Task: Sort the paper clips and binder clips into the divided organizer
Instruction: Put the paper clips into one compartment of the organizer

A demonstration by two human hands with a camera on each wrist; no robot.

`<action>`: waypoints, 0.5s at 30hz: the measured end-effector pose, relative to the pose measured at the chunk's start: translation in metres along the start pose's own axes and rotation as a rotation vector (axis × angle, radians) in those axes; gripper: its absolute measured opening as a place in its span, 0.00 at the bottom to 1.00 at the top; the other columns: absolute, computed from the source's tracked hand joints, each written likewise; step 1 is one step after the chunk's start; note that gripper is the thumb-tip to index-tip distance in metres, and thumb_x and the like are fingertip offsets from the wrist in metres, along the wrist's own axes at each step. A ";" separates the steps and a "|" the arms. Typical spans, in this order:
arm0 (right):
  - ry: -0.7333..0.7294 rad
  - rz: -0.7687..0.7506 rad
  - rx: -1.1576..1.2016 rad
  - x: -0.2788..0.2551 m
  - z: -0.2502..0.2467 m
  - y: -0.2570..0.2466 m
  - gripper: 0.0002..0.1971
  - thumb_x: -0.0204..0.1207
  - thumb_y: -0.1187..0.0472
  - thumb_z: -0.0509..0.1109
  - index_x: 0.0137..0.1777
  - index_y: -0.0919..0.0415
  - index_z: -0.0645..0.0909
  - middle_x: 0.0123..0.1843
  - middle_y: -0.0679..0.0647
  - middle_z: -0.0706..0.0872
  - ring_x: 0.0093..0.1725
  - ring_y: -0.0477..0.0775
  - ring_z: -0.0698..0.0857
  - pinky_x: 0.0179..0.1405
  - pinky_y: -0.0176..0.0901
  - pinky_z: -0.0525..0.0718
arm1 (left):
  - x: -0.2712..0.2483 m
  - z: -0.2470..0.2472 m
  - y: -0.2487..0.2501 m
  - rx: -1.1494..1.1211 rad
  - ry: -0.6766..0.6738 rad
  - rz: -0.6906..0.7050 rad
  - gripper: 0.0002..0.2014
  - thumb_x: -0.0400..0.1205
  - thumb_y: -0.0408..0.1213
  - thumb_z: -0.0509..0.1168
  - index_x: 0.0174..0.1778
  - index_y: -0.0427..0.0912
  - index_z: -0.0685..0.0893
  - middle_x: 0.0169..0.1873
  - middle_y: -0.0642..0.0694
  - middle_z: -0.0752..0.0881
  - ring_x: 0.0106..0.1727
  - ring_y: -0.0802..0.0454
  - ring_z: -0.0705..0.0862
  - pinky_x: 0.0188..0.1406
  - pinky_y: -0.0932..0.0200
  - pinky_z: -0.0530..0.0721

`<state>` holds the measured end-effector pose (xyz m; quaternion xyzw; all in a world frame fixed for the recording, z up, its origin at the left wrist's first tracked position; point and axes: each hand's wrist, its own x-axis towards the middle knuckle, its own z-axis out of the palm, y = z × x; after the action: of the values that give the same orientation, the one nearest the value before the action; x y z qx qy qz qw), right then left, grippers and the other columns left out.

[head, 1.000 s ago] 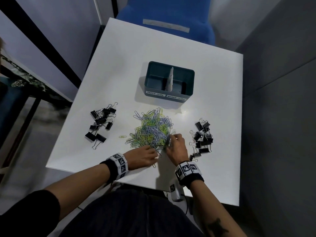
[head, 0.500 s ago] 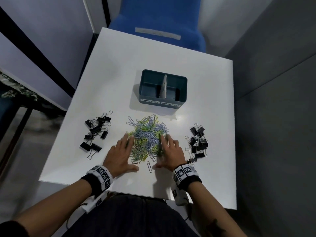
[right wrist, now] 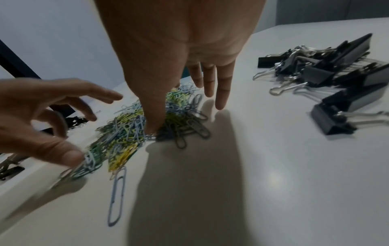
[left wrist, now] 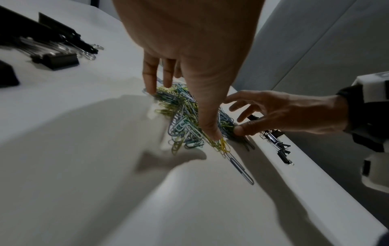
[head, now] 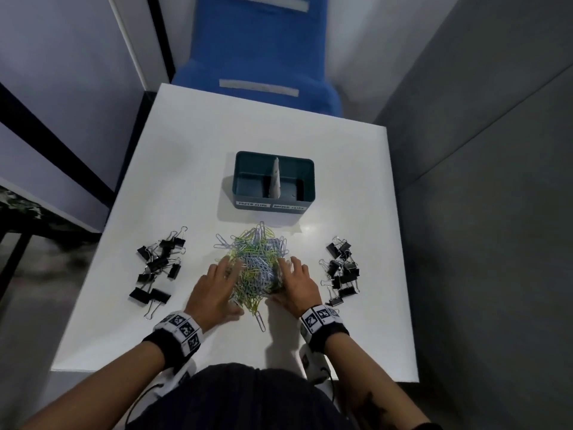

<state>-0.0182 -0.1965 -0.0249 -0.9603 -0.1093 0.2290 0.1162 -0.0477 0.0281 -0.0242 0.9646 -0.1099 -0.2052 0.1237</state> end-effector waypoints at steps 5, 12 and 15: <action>-0.097 0.029 -0.036 0.003 -0.009 0.014 0.52 0.68 0.44 0.78 0.83 0.49 0.47 0.83 0.64 0.53 0.76 0.68 0.62 0.65 0.60 0.81 | -0.005 0.014 -0.009 0.055 -0.107 -0.162 0.71 0.60 0.65 0.77 0.81 0.52 0.28 0.81 0.38 0.30 0.83 0.33 0.38 0.77 0.29 0.52; -0.070 -0.025 0.009 0.012 -0.012 -0.001 0.47 0.66 0.52 0.80 0.79 0.51 0.56 0.73 0.63 0.65 0.67 0.66 0.68 0.50 0.59 0.86 | 0.031 0.008 0.022 0.051 -0.064 -0.042 0.64 0.61 0.57 0.80 0.84 0.53 0.44 0.83 0.37 0.48 0.78 0.33 0.61 0.64 0.39 0.78; -0.032 -0.040 0.061 0.013 -0.013 -0.005 0.35 0.71 0.59 0.75 0.76 0.55 0.62 0.67 0.63 0.69 0.63 0.66 0.71 0.44 0.57 0.84 | 0.039 0.009 0.029 -0.009 -0.054 -0.064 0.53 0.65 0.46 0.81 0.81 0.52 0.56 0.80 0.38 0.57 0.74 0.35 0.67 0.55 0.41 0.85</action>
<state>-0.0016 -0.1907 -0.0180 -0.9500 -0.1234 0.2454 0.1483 -0.0208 -0.0110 -0.0384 0.9612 -0.0815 -0.2353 0.1186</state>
